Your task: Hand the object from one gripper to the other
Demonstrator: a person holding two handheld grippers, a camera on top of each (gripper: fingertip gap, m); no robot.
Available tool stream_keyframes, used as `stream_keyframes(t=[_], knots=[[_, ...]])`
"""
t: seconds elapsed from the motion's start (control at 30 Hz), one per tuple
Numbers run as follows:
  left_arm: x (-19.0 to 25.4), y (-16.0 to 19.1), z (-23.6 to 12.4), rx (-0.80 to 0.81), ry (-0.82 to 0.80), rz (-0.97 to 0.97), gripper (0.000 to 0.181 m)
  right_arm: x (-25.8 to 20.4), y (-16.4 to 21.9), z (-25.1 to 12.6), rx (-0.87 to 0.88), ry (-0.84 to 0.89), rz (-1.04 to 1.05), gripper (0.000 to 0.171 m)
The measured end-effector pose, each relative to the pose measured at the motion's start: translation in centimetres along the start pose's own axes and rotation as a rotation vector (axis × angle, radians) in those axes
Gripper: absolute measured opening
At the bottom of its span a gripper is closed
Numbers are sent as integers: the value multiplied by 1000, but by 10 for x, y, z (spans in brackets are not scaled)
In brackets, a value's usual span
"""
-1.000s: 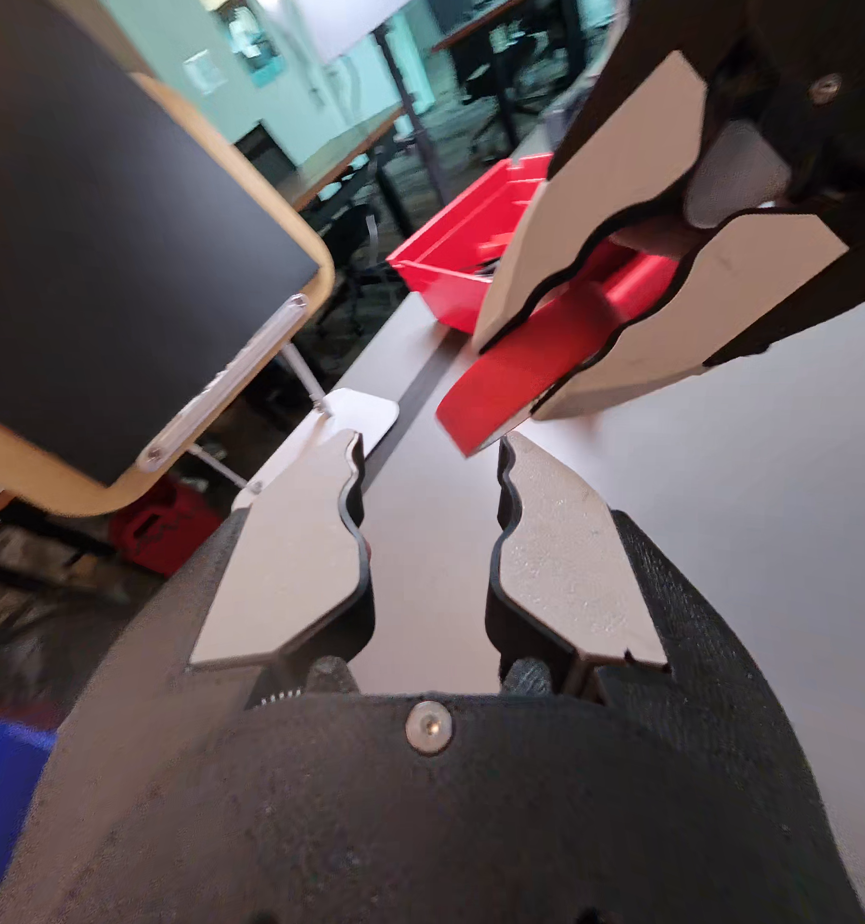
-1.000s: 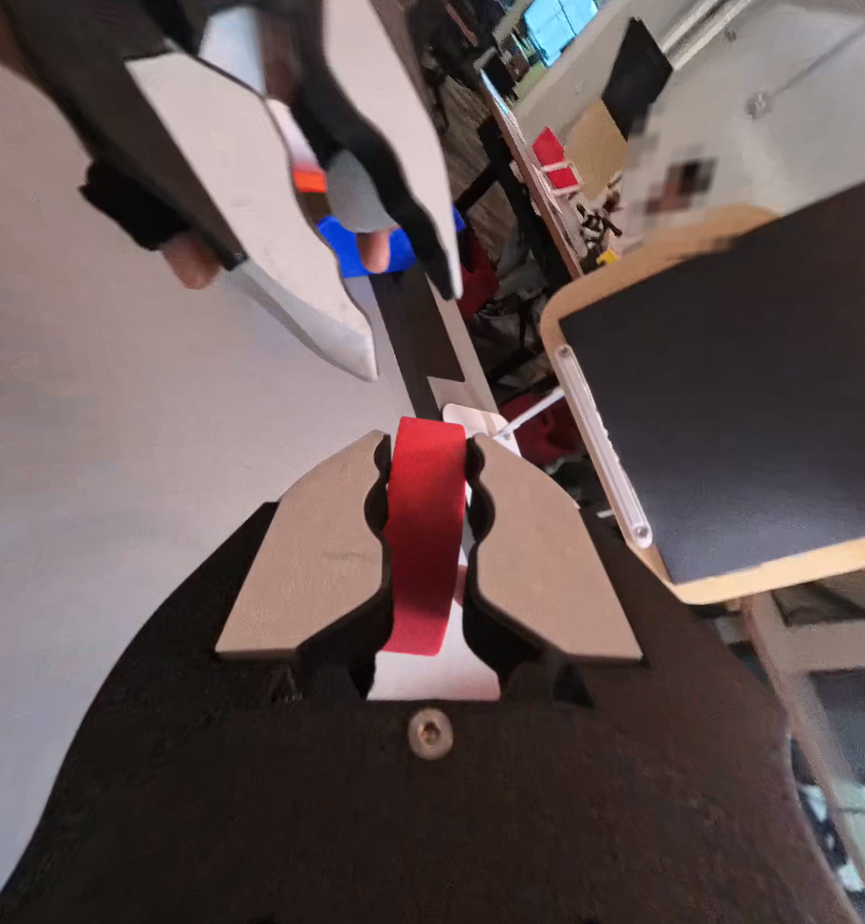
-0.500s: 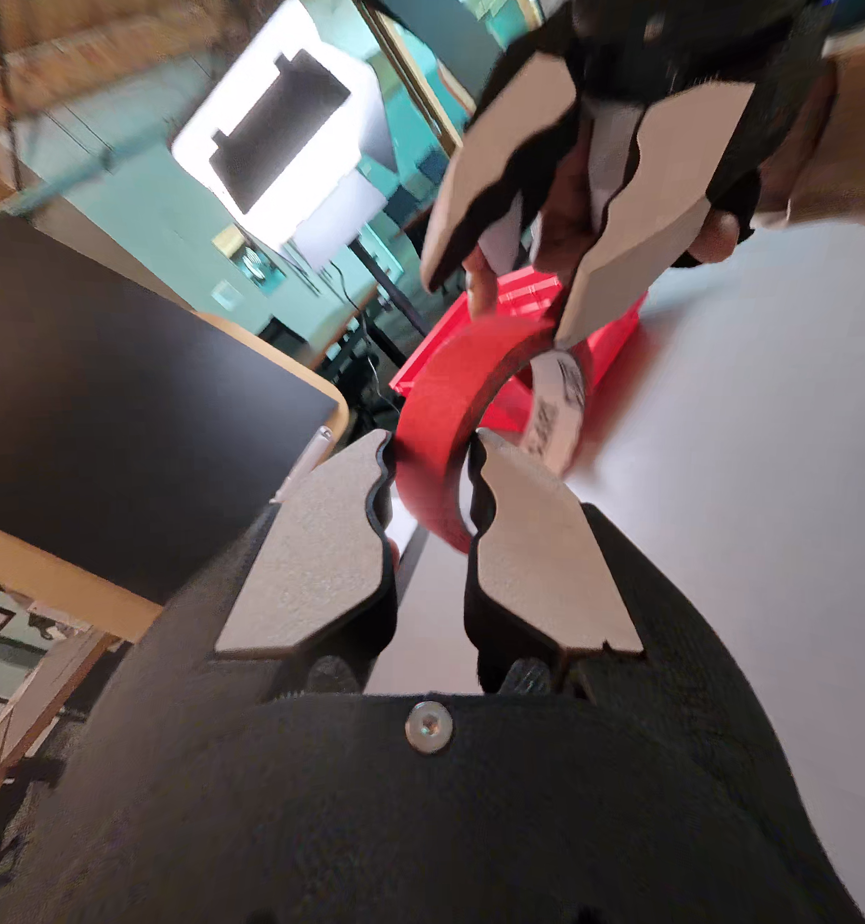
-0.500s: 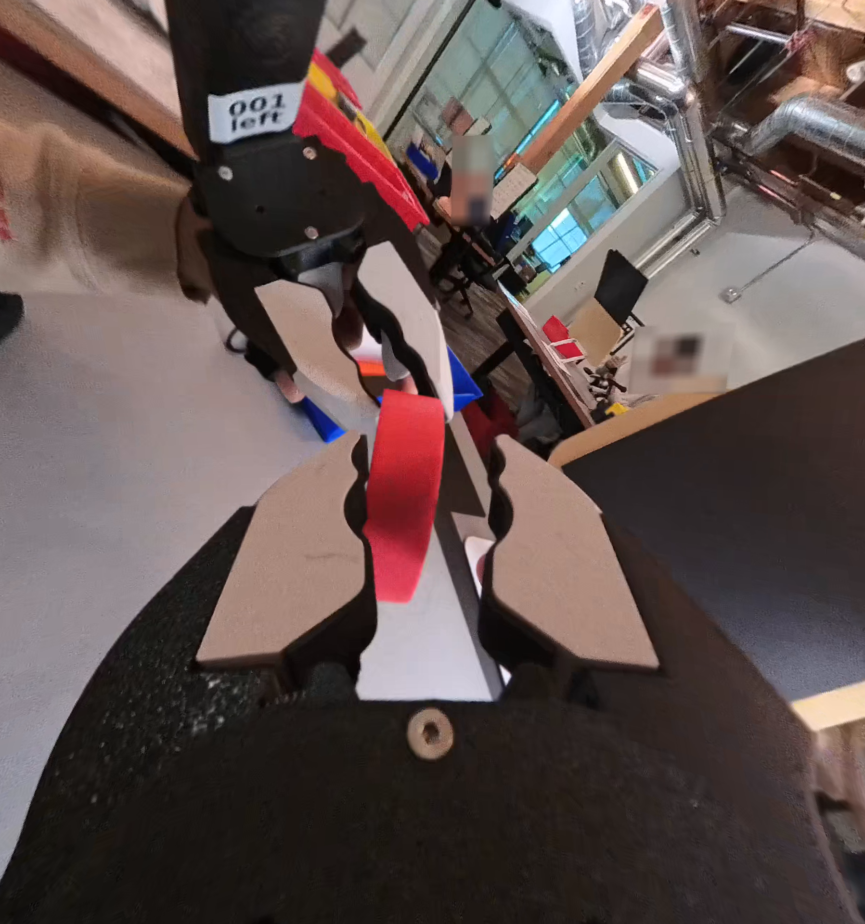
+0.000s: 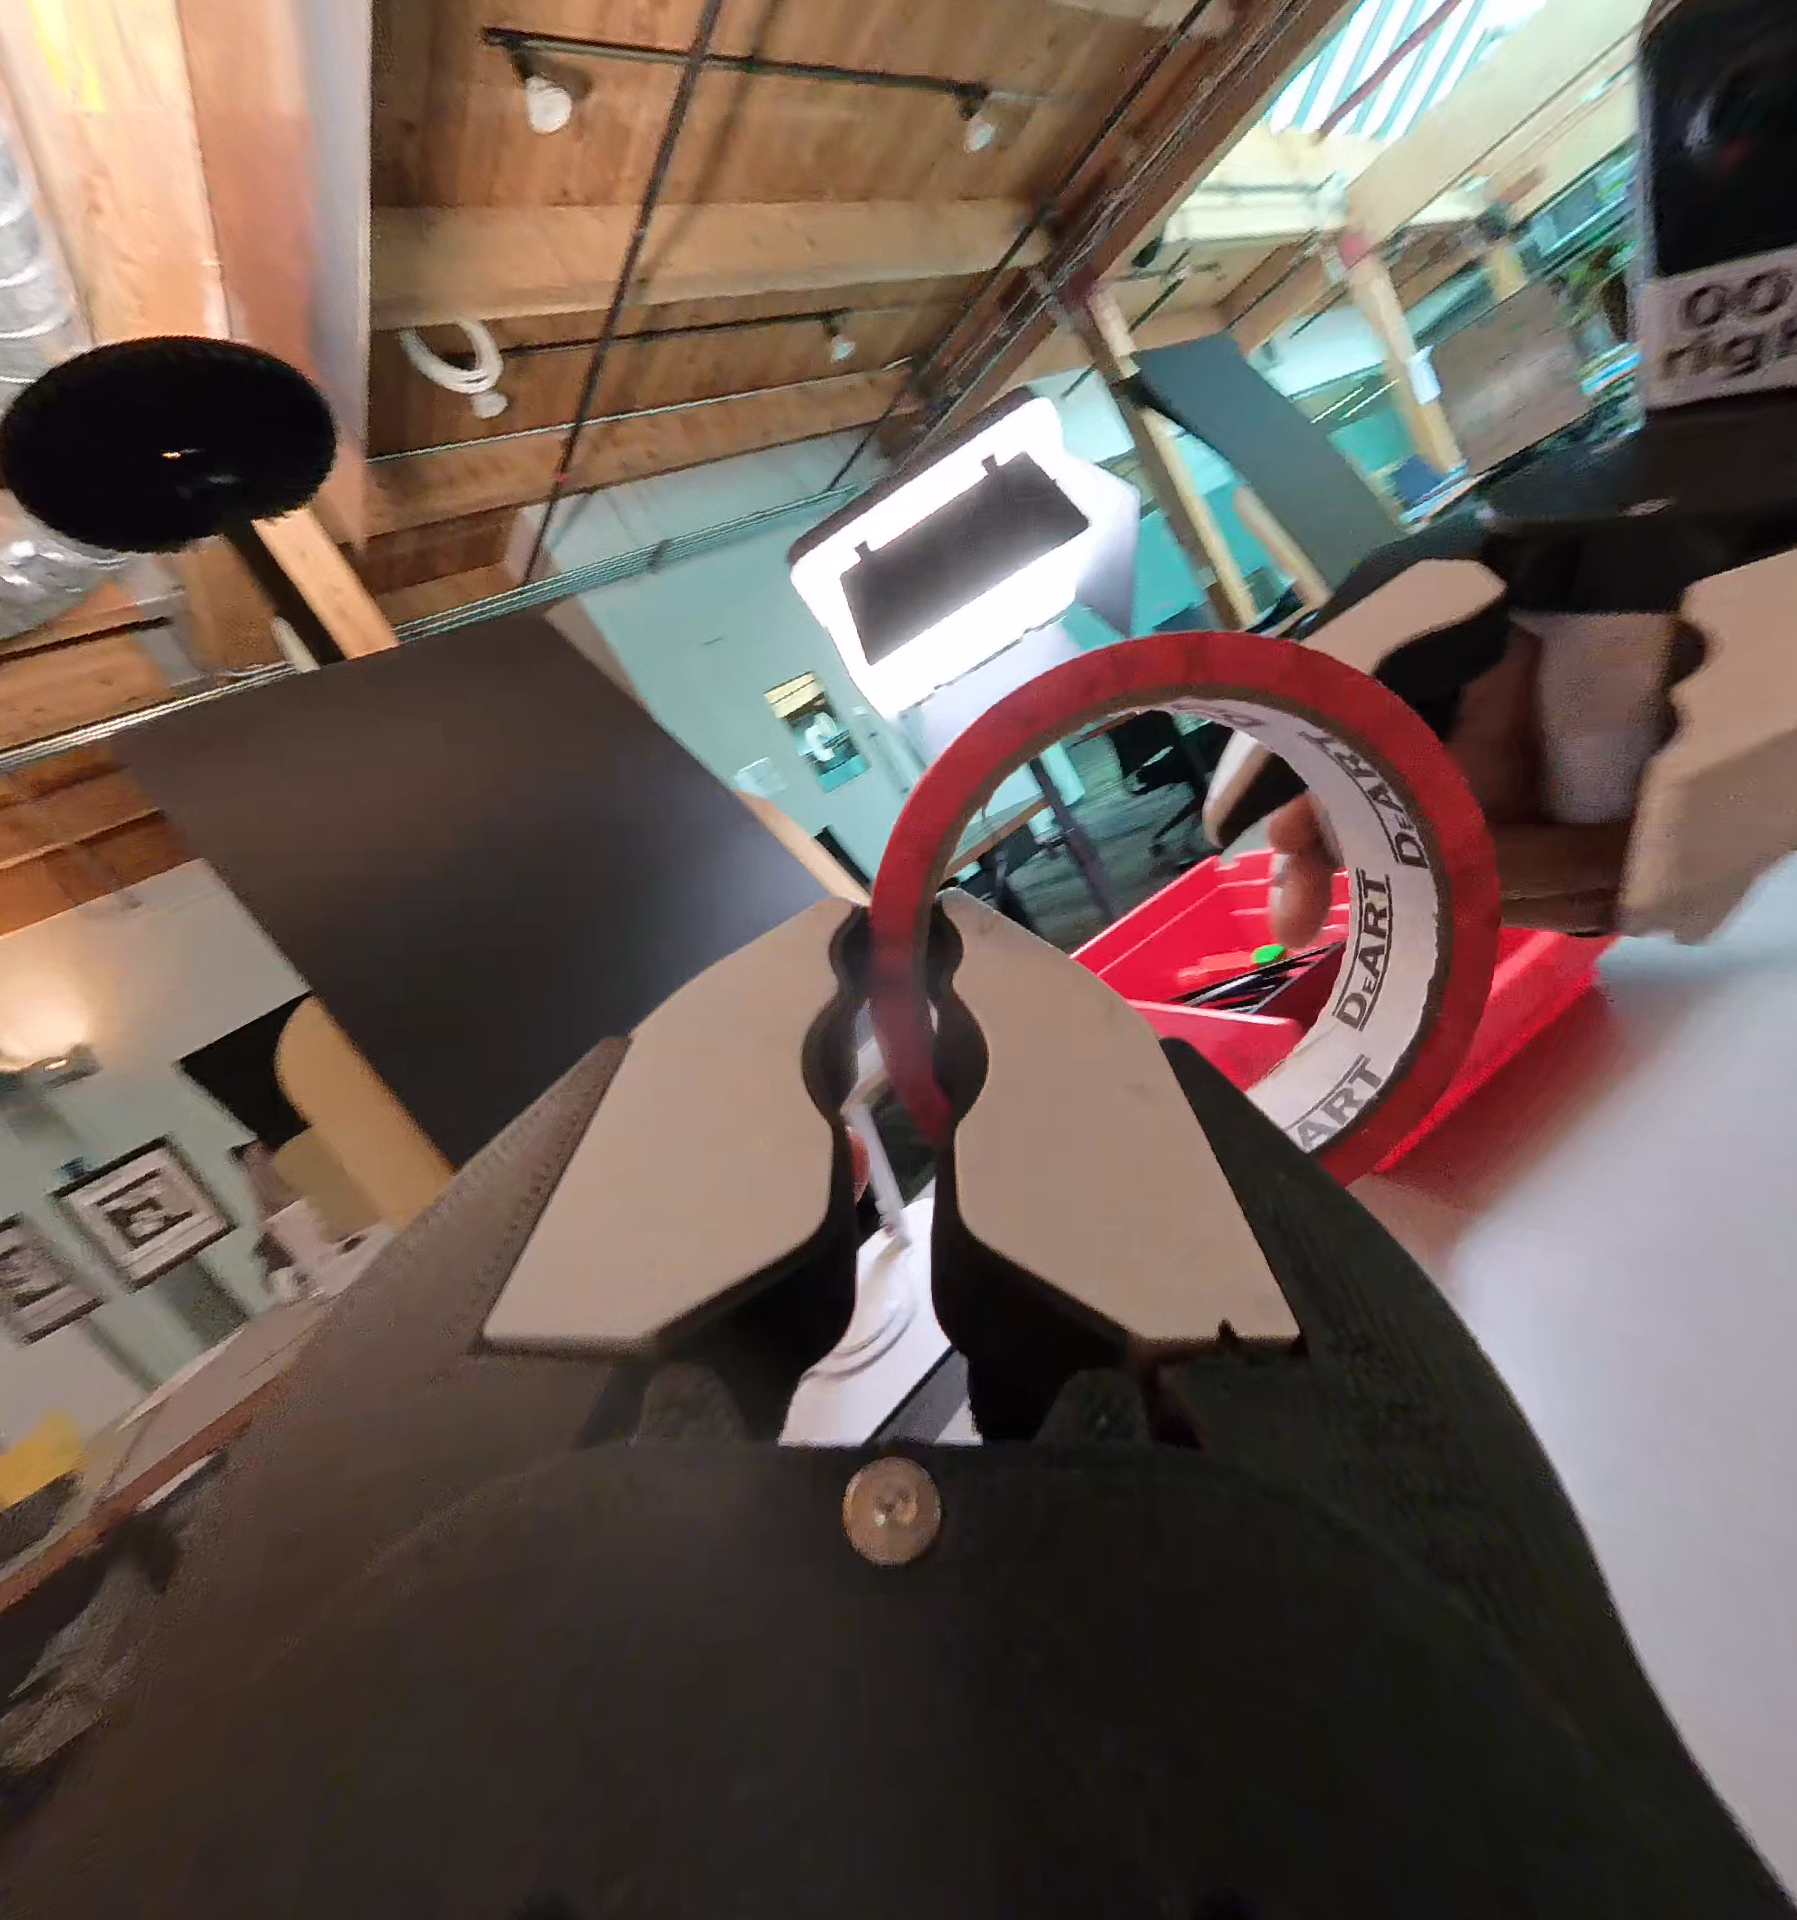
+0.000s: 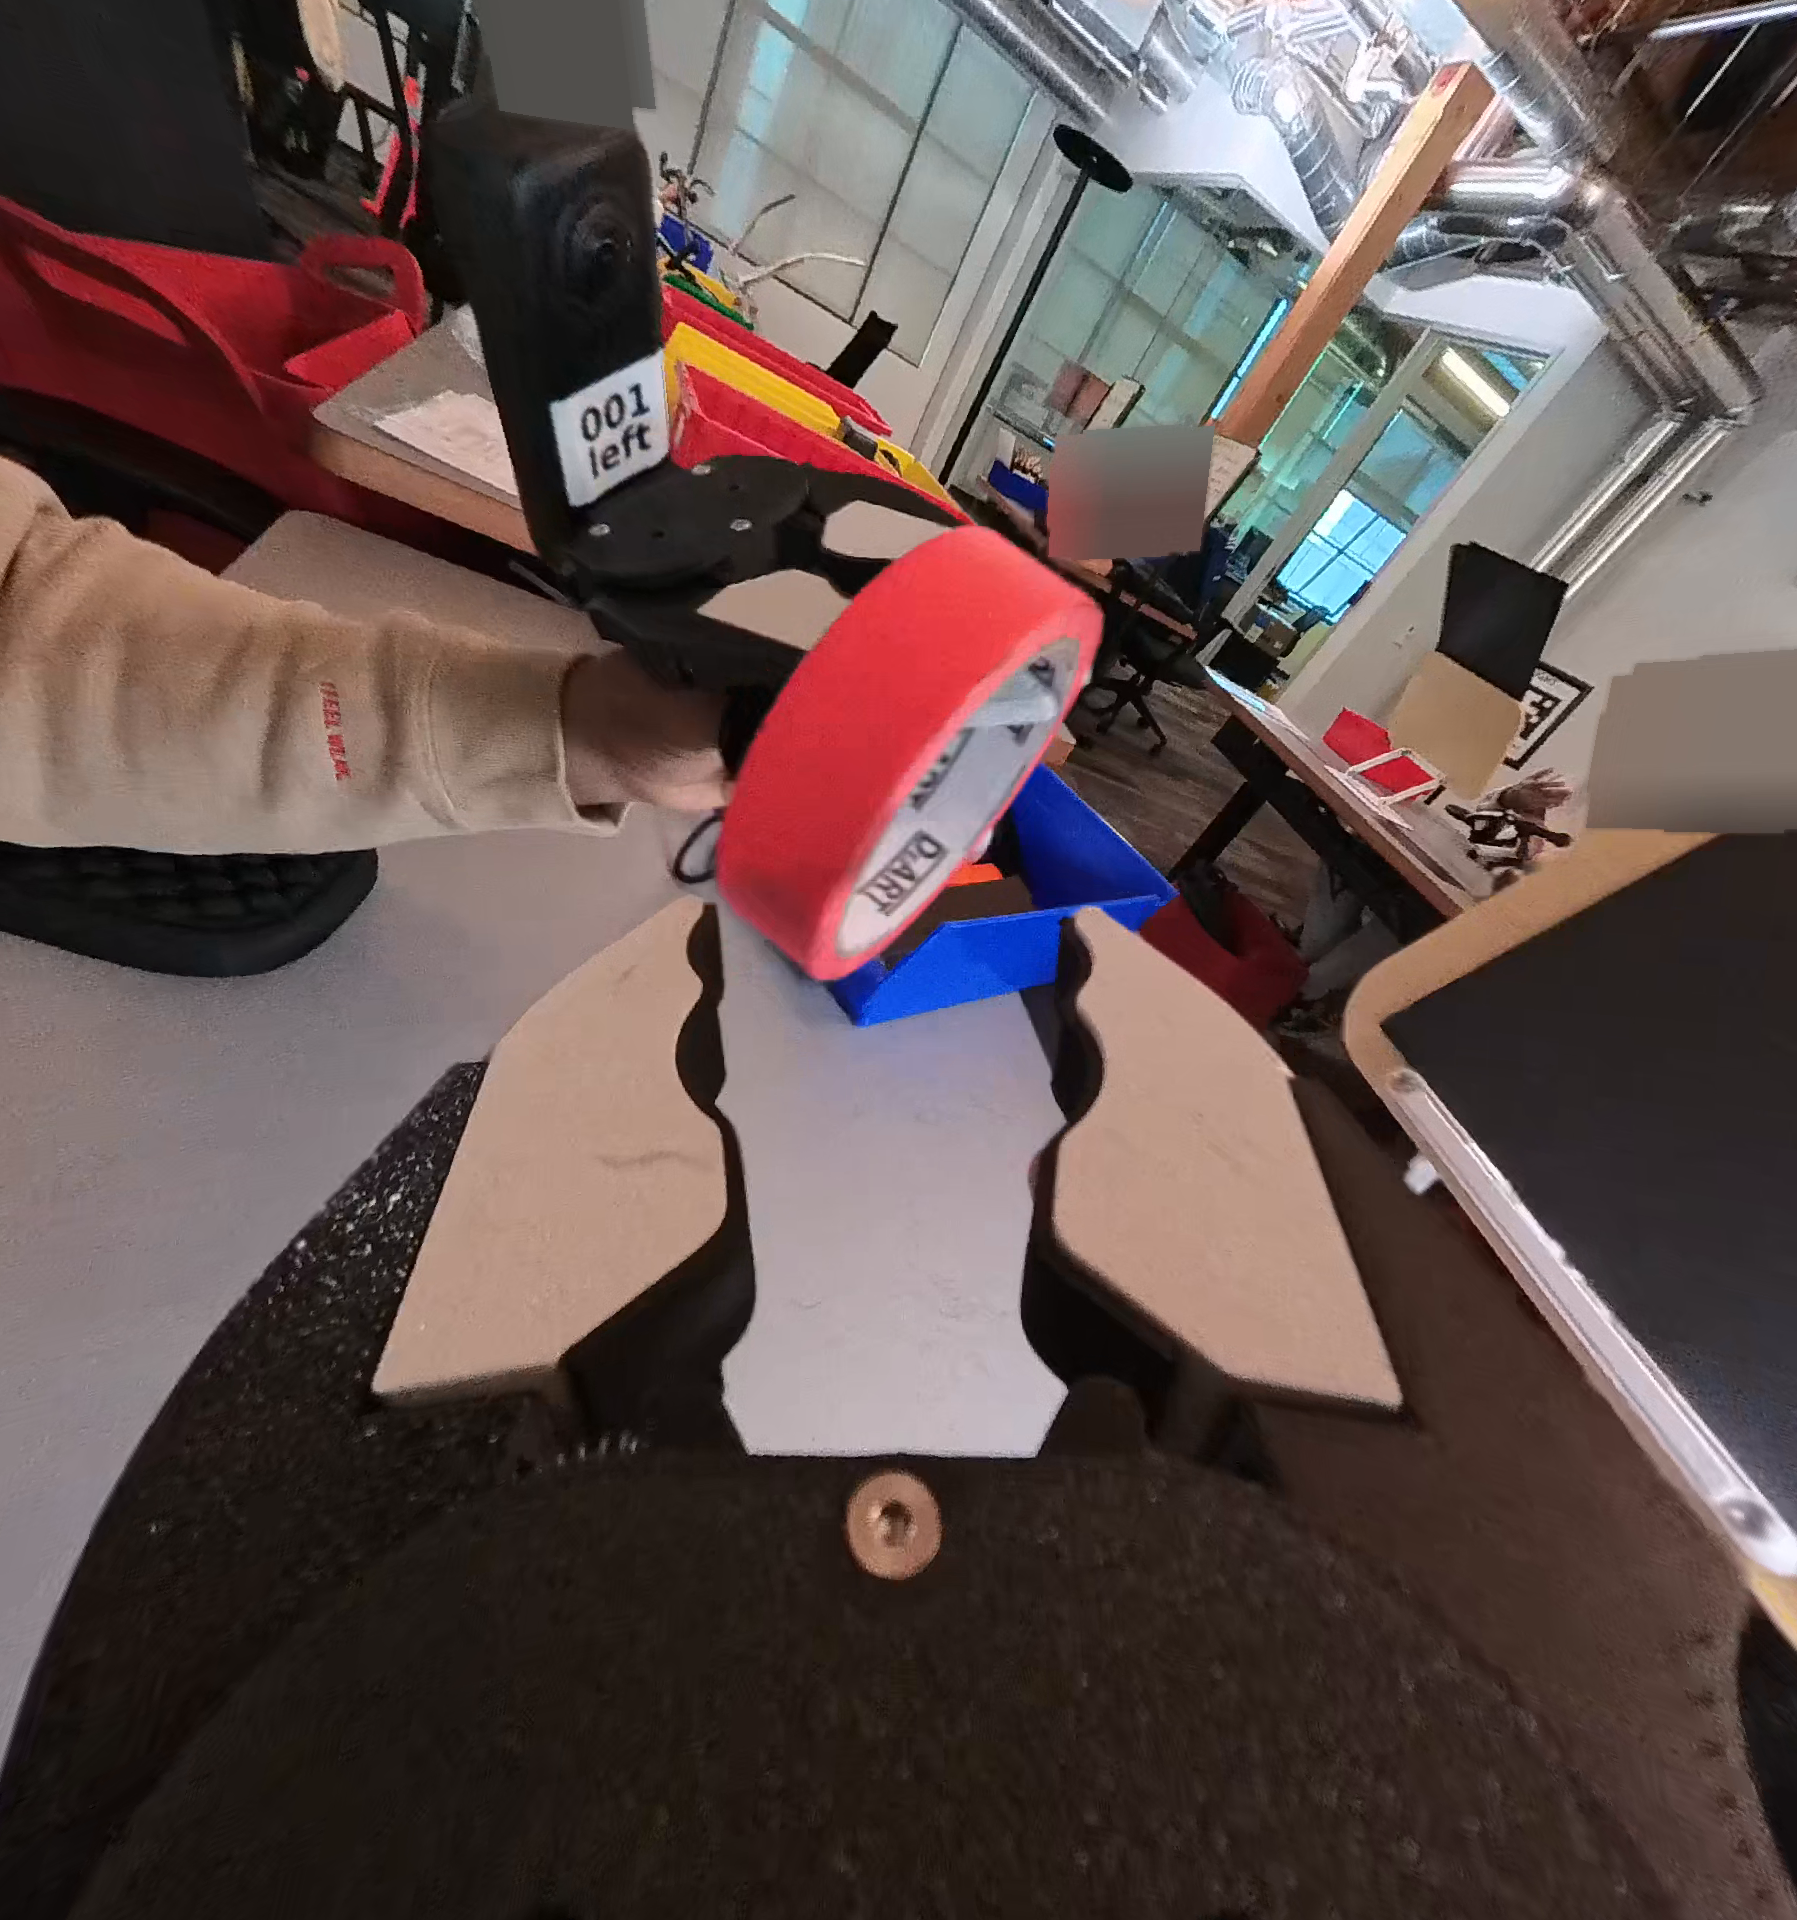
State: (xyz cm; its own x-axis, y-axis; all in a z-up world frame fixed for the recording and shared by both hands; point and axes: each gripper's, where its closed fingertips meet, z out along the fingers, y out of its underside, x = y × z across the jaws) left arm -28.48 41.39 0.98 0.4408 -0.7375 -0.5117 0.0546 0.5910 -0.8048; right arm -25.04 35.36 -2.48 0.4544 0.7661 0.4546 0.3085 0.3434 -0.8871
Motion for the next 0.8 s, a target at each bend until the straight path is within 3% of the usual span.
stream_keyframes(t=[0.1,0.17,0.2,0.27,0.37,0.43,0.53,0.67,0.73,0.8], knots=[[-10,4,0,-30,-106,64,10,-10,-7,17,20,-37,123,63],[-17,5,0,-38,-183,82,10,-1,-2,31,7,41,249,62],[-16,4,0,-30,-202,86,10,8,4,36,-3,114,281,57],[-11,5,4,-31,-202,96,12,18,16,38,-18,207,276,28],[2,20,6,-117,19,6,26,28,29,24,-152,245,66,28],[11,26,-1,-177,171,-54,34,42,48,3,-370,312,-222,28],[34,41,-9,-309,316,56,46,50,81,-18,-630,320,-551,27],[68,82,-1,-479,378,284,55,36,103,7,-682,266,-645,27],[75,94,3,-499,362,377,50,24,103,19,-677,230,-687,27],[81,99,4,-490,376,420,34,12,96,29,-622,203,-706,26]])
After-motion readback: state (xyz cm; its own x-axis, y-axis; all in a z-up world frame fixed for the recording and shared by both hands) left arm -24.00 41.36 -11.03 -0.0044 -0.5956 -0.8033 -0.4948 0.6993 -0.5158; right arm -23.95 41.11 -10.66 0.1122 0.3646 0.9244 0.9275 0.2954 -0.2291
